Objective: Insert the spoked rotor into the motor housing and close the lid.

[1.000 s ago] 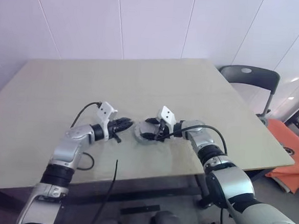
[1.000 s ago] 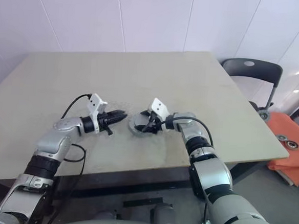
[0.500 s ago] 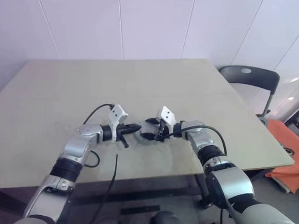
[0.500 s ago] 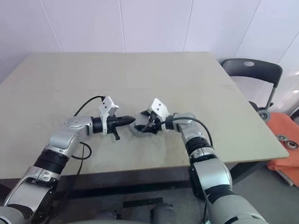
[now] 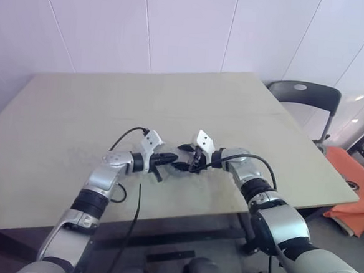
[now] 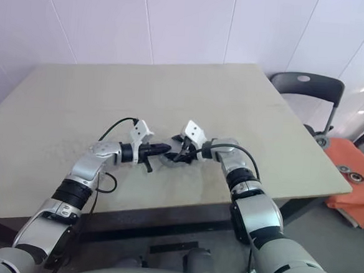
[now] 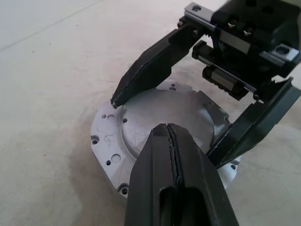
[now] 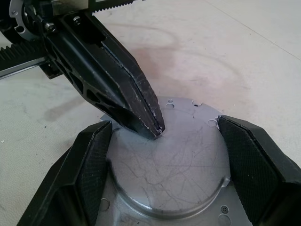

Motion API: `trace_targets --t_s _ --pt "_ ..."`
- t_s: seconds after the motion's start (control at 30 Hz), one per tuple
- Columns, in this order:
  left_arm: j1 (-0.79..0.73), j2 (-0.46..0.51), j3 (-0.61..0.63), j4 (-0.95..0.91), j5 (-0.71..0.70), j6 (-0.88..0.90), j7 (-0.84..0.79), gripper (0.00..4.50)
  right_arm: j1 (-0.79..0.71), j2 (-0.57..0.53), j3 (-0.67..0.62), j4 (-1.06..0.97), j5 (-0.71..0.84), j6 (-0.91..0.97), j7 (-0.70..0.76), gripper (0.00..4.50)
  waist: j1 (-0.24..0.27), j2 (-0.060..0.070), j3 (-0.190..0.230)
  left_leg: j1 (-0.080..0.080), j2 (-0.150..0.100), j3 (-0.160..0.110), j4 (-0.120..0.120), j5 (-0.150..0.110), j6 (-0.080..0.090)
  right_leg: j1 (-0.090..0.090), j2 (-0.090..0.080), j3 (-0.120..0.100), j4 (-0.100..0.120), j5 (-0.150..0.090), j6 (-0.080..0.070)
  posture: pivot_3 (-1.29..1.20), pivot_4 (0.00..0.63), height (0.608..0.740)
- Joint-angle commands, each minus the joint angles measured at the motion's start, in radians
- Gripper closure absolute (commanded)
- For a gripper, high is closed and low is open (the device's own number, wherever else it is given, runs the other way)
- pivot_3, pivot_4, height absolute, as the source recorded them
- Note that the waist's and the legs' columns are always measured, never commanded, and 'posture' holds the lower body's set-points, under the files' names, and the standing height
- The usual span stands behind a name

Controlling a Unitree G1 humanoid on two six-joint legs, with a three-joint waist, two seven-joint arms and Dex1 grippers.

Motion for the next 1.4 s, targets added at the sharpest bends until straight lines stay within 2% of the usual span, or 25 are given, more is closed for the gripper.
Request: trace_targets --t_s 0.03,0.6,1.4 --pt "-0.013 0.012 -0.013 0.038 0.050 -0.035 0.022 4.47 0.056 -0.008 0.044 0.052 -0.048 0.028 0.013 1.26 0.003 0.000 -0.002 0.000 0.000 0.000 0.000 0.000 0.000 0.000 0.000 0.000 0.000 0.000 0.000 0.00 0.000 0.740" --pt "0.025 0.015 -0.003 0.031 0.063 -0.045 0.035 4.47 0.051 -0.004 0.047 0.053 -0.049 0.030 0.014 1.26 0.006 0.003 -0.009 0.000 0.000 0.000 0.000 0.000 0.000 0.001 0.000 0.000 0.000 0.000 0.000 0.00 0.000 0.740" --pt "0.011 -0.053 0.020 0.036 0.035 -0.024 0.082 4.47 0.053 0.000 0.040 0.036 -0.028 0.050 0.027 1.26 0.008 0.003 -0.010 0.000 0.000 0.000 0.000 0.000 0.000 0.001 0.000 0.000 -0.001 0.000 0.000 0.00 0.000 0.740"
